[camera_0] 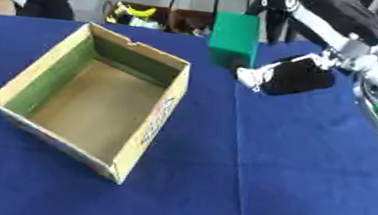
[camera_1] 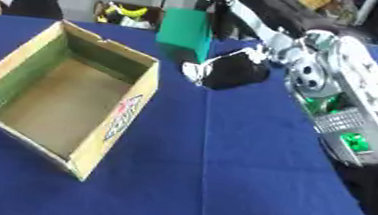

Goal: Pick up objects on the table and place them in the box.

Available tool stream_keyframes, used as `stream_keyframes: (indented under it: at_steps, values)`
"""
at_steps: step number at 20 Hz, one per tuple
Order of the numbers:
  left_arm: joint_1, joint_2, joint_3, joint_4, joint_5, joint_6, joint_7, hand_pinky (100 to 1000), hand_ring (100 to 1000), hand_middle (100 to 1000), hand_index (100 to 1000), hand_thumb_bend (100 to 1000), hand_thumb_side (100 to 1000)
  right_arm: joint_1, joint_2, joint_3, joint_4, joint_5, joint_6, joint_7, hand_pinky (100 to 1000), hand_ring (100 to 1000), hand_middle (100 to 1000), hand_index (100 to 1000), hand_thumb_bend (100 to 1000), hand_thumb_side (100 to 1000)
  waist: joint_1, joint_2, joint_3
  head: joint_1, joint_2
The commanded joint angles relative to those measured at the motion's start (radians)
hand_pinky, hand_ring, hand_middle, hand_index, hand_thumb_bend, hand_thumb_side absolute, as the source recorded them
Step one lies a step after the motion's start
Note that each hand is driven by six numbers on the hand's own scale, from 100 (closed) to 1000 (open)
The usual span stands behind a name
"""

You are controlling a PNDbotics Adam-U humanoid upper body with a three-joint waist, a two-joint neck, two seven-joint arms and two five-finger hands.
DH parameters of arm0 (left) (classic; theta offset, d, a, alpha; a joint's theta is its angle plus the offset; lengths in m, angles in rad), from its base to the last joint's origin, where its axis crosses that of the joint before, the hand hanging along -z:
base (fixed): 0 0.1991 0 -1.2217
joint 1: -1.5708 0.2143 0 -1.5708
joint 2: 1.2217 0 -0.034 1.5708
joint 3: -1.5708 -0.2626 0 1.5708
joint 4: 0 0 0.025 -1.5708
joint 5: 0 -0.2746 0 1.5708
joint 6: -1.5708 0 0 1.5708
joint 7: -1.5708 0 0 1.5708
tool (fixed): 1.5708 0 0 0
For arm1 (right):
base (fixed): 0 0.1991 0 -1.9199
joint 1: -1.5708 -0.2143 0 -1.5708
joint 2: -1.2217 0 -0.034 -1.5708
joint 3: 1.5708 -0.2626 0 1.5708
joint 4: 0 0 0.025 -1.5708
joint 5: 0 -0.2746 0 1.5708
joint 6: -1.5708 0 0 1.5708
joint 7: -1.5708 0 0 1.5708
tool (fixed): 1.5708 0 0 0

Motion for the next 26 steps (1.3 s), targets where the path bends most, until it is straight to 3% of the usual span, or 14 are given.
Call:
stream_keyframes:
  at_steps: [1,6,13,26]
  values:
    - [-0.002,0.020,-0.001,-0.019,-0.002,0.001,-0.003,248,583,622,829,152,918,-0.027,0.000,-0.017,0.011,-0.011,-0.002,-0.009,493,552,369,495,100,365,0.000,-0.026,0.007,-0.007,0.006]
    - [-0.008,0.022,-0.010,-0.020,0.002,-0.002,-0.012,248,584,622,829,151,917,-0.129,0.090,-0.022,0.112,0.018,0.026,0.008,493,551,365,492,100,362,-0.017,-0.028,0.048,-0.029,0.009]
    - [-0.017,0.023,-0.014,-0.020,0.004,-0.003,-0.017,248,584,622,829,153,917,-0.225,0.191,-0.018,0.276,0.071,-0.004,-0.019,493,551,359,488,100,369,-0.031,-0.023,0.077,-0.046,0.001]
    - [-0.027,0.015,-0.020,-0.020,0.008,-0.002,-0.024,247,584,622,829,156,915,-0.282,0.410,-0.043,0.485,0.237,-0.024,-0.151,488,550,358,484,100,340,-0.037,-0.008,0.108,-0.078,-0.007]
